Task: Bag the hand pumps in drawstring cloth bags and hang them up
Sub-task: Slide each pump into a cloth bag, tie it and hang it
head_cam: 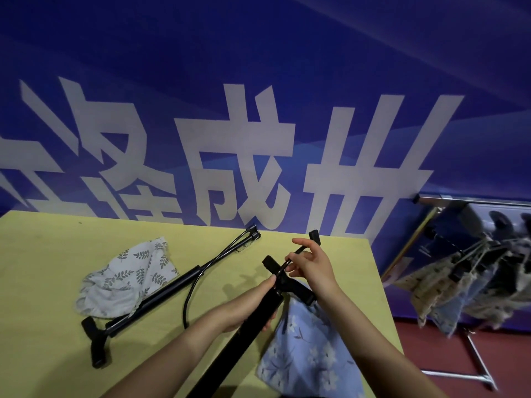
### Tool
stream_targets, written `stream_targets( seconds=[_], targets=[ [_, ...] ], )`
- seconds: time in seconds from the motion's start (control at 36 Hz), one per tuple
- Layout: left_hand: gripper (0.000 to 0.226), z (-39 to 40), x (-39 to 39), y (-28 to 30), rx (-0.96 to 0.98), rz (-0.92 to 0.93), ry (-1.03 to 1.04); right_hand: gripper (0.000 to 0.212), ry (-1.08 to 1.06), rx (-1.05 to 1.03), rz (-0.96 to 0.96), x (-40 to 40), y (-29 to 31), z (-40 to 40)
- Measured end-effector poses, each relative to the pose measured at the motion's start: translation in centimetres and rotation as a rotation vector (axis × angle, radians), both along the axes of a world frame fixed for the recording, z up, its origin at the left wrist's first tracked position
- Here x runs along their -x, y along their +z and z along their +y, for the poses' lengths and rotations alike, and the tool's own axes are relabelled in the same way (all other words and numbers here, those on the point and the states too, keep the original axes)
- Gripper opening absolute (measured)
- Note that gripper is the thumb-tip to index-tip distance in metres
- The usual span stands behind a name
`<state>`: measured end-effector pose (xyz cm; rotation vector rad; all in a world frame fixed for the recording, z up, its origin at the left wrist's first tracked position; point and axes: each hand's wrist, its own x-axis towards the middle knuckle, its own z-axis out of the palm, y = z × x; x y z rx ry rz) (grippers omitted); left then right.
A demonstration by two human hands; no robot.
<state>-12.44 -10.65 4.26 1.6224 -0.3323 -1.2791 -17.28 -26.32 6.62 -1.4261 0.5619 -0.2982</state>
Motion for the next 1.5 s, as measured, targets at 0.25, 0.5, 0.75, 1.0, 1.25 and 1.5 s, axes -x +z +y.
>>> stream_targets(
  seconds=[0.25, 0.5, 0.75, 1.0, 1.25, 1.5],
  targets=[
    [0.059, 0.1, 0.2, 0.1, 0.003, 0.075, -0.012, 0.028, -0.021, 0.010, -0.121, 1.1, -0.1, 0.5],
    [0.058, 0.0, 0.7, 0.0, 0.068, 0.167, 0.006, 0.017, 0.034, 0.015, -0.136, 1.2, 0.2, 0.0],
    [0.059, -0.5, 0.6, -0.5, 0.052, 0.110, 0.038, 0.014, 0.023, 0.028, -0.084, 1.5, -0.5, -0.9],
    [0.049, -1.1, 1.1, 0.4, 0.065, 0.052, 0.018, 0.012, -0.062, -0.044, -0.040, 2.4, -2.2, -1.9],
    [0.040, -1.1, 1.8, -0.2, 0.038, -0.036, 0.027, 0.013, -0.013, -0.067, -0.032, 2.1, -1.9, -1.6],
    [0.037, -1.4, 2.6, -0.9, 0.061, -0.077, 0.278, 0.008, -0.027, -0.124, 0.005, 2.4, -2.5, -0.9]
  ],
)
